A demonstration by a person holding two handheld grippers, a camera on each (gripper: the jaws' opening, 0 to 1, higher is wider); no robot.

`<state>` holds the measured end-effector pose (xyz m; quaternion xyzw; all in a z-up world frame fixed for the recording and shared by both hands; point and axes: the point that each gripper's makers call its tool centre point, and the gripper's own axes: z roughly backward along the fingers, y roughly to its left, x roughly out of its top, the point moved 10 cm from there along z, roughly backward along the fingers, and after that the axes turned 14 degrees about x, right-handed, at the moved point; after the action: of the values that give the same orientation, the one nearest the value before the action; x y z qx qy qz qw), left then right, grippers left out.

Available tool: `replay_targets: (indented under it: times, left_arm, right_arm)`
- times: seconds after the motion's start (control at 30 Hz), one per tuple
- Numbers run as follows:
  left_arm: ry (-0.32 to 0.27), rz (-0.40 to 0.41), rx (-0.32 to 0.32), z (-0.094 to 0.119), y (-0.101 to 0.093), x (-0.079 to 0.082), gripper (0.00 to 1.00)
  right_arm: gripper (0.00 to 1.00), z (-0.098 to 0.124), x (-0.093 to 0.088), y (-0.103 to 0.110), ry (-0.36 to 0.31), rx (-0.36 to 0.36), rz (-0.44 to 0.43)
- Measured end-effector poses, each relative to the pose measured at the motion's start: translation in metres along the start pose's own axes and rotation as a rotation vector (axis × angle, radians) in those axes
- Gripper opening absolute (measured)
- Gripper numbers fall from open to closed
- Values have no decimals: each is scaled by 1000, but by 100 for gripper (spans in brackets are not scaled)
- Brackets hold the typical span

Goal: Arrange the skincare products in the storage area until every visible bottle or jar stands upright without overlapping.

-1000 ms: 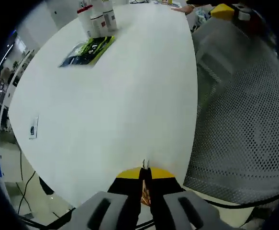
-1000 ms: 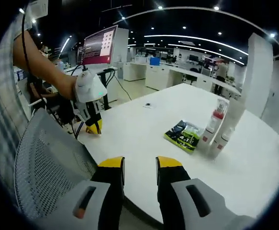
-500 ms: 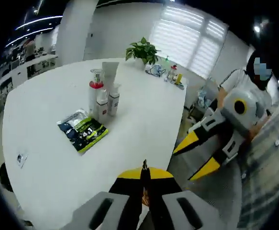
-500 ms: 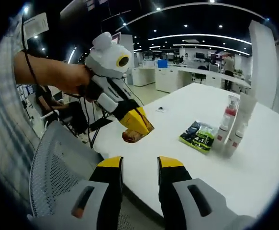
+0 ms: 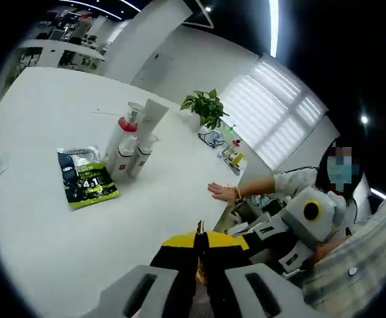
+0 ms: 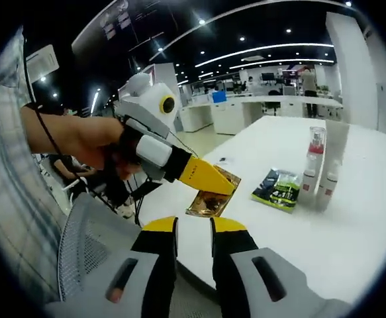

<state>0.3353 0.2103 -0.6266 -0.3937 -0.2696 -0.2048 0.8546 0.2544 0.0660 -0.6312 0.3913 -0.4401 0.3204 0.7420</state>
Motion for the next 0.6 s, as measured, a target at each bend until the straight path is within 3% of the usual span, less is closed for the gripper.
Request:
replay_targets:
  times: [0.27,0.6]
  left_arm:
    - [-50,45,-43,0,-4,-5,3]
    - [-137,-24,-33,0,-11,-9,3]
  right_arm:
    - [15,5,5,-1,-53,5,-37]
    - [22,5,6,-2,-87,48,-132]
